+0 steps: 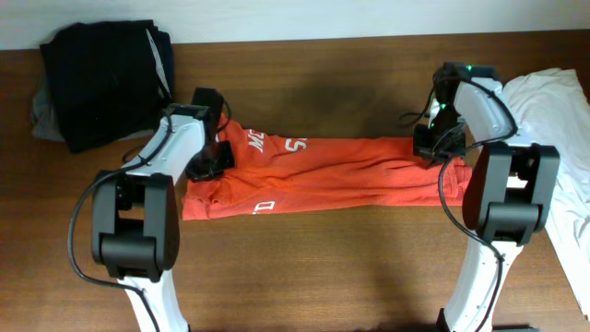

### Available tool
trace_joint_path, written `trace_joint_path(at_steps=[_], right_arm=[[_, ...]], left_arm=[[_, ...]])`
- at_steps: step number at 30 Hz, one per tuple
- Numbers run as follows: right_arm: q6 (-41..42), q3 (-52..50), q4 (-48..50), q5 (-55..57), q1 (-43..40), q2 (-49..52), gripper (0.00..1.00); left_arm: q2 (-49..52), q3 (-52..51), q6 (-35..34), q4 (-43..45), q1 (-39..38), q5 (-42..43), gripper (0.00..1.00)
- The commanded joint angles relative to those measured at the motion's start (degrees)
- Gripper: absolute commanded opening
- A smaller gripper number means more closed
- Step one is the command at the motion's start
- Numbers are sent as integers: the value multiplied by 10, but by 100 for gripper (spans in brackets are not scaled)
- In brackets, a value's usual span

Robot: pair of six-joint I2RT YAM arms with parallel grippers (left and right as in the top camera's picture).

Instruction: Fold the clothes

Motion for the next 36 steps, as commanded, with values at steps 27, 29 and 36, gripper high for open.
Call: trace_joint_path(at_steps=[27,29,36], right_arm=[[-201,-46,57,-197,-197,-84,98],[-201,-73,87,-197,-192,-84,98],[-198,-185,182,-197,-161,-84,98]], left_arm=[[-152,-20,-45,-110,118,-32,97],[-152,-20,-45,-111,118,-32,97],[-152,-20,-45,-111,118,-32,97]])
